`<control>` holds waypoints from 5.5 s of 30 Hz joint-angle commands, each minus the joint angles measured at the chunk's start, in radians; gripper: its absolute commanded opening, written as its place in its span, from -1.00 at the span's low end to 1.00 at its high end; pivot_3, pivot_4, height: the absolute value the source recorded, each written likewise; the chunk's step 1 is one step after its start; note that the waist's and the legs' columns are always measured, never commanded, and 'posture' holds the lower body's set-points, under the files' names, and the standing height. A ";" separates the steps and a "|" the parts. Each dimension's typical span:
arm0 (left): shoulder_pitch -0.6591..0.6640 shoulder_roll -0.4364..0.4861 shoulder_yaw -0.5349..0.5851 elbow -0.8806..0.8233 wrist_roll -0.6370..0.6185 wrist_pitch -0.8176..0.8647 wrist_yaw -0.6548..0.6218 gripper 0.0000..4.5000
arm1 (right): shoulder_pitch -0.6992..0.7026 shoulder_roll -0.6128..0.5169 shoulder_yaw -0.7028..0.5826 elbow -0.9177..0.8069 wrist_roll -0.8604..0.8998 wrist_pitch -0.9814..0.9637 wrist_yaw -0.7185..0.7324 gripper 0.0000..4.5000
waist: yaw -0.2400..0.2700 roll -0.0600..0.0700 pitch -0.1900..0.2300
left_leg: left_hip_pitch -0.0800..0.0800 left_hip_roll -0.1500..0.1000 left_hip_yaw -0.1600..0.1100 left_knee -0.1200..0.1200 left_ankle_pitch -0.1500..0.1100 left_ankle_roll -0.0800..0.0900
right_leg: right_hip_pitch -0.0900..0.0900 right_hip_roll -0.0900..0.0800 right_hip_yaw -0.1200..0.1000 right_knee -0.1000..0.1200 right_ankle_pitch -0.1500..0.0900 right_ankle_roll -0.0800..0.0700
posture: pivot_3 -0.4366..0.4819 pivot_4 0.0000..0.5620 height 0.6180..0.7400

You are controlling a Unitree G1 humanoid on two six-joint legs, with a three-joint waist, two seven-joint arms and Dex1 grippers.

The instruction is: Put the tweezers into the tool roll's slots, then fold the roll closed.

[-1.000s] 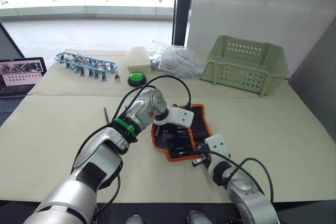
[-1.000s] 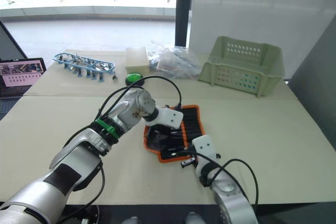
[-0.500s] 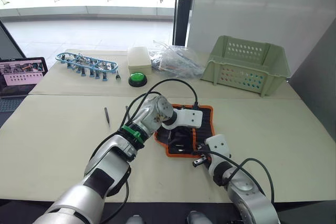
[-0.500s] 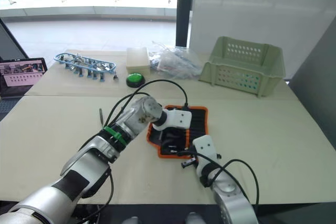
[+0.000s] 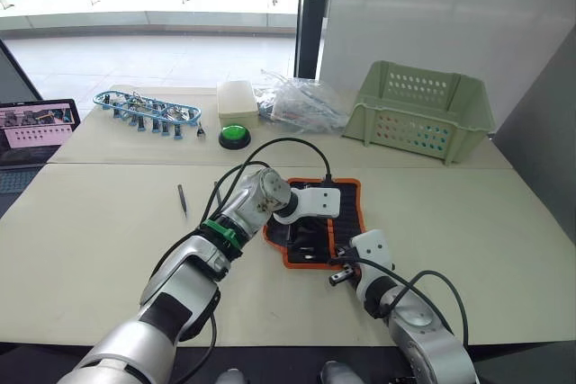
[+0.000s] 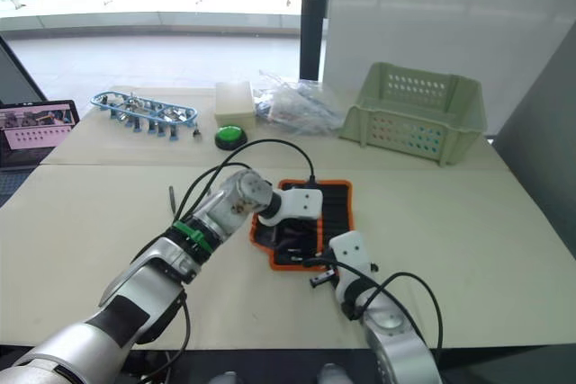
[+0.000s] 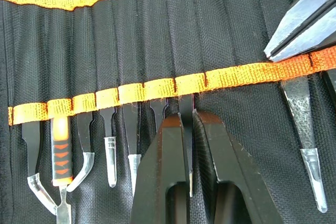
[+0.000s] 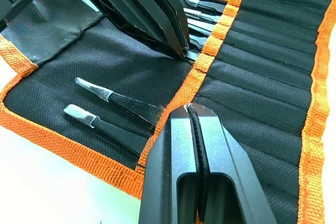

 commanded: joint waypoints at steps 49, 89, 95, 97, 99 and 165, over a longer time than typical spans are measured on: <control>1.481 -0.012 1.103 -1.388 -0.652 0.436 0.713 0.99 | -0.083 -0.160 0.024 0.149 0.059 0.017 0.220 -1.00 | -0.023 -0.005 -0.001 | 0.003 0.001 0.008 -0.001 -0.002 0.001 | 0.002 -0.003 0.004 -0.008 0.000 0.000 | -0.05 -0.47 0.56; 0.678 -0.117 0.789 -0.441 -0.442 0.261 1.198 -0.53 | -0.088 -0.135 0.012 0.115 0.063 0.035 0.165 -1.00 | 0.010 0.009 -0.009 | 0.018 -0.001 0.002 -0.002 0.001 0.001 | 0.019 -0.002 0.001 -0.007 -0.004 0.008 | -0.05 -0.47 0.56; 0.669 -0.113 0.792 -0.470 -0.450 0.291 1.189 -0.98 | -0.089 -0.135 0.014 0.115 0.063 0.036 0.166 -1.00 | 0.010 0.009 -0.009 | 0.018 -0.001 0.002 -0.003 0.001 0.001 | 0.019 -0.002 0.001 -0.009 -0.004 0.008 | -0.05 -0.47 0.56; 0.665 -0.111 0.799 -0.475 -0.455 0.300 1.190 -0.98 | -0.090 -0.135 0.015 0.116 0.064 0.036 0.167 -1.00 | 0.010 0.008 -0.009 | 0.018 -0.001 0.002 -0.003 0.001 0.001 | 0.019 -0.003 0.000 -0.009 -0.004 0.008 | -0.05 -0.47 0.56; 0.664 -0.108 0.804 -0.482 -0.457 0.304 1.190 -0.98 | -0.091 -0.135 0.016 0.116 0.064 0.037 0.168 -1.00 | 0.010 0.008 -0.009 | 0.018 -0.001 0.002 -0.004 0.001 0.001 | 0.019 -0.003 0.000 -0.009 -0.004 0.008 | -0.05 -0.47 0.56; 0.109 0.276 0.020 -0.325 -0.271 0.111 -0.073 -0.98 | 0.048 -0.094 0.056 -0.045 0.046 0.107 0.044 -1.00 | 0.006 -0.002 0.007 | -0.003 0.000 0.001 -0.016 0.001 0.001 | -0.003 -0.001 0.000 -0.017 0.001 -0.001 | -0.05 -0.47 0.56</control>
